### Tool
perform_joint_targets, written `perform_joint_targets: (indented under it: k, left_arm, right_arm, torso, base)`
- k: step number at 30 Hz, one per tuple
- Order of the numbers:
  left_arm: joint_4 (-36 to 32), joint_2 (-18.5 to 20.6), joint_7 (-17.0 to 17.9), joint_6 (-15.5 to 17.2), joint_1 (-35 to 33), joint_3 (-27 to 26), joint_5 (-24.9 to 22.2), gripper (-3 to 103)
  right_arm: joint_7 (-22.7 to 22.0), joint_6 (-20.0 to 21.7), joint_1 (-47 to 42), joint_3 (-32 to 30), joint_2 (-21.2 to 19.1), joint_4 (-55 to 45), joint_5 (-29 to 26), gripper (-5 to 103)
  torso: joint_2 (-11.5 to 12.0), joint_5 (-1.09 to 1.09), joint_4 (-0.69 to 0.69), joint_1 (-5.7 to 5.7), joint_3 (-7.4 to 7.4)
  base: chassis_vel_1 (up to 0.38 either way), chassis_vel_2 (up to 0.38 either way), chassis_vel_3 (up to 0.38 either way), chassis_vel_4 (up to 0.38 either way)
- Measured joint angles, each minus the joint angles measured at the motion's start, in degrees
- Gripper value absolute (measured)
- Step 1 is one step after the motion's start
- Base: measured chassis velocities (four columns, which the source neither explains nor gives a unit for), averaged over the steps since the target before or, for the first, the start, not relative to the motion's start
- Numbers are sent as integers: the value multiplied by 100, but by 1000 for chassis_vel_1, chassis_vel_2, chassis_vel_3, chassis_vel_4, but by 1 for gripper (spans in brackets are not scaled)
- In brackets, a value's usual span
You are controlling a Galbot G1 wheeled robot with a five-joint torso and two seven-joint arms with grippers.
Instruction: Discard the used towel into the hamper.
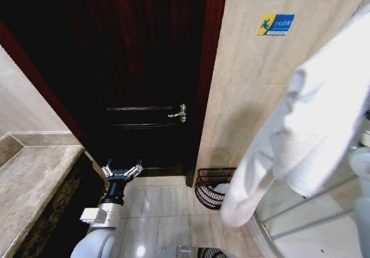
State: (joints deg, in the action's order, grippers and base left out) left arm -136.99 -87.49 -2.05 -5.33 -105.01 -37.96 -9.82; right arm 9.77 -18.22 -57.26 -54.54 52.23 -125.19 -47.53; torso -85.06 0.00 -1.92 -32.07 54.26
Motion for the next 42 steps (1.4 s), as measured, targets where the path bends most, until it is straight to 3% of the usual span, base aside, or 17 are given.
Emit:
perform_joint_targets:
  k: [21,30,42]
  left_arm:
    - [0,0,0,0,0,0,0,100]
    - [0,0,0,0,0,0,0,100]
    - [0,0,0,0,0,0,0,100]
  right_arm:
    - [-25,-318,1769,1752,1085,1352,1132,7]
    - [-27,-357,2633,2194,1272,1897,1319,7]
    - [35,-419,3543,2268,1225,2468,1418,7]
  torso:
    - [7,-2,-1,3,-3]
    - [9,0,0,3,-4]
    - [9,-1,0,4,-5]
  base:
    - [0,0,0,0]
    - [0,0,0,0]
    - [0,0,0,0]
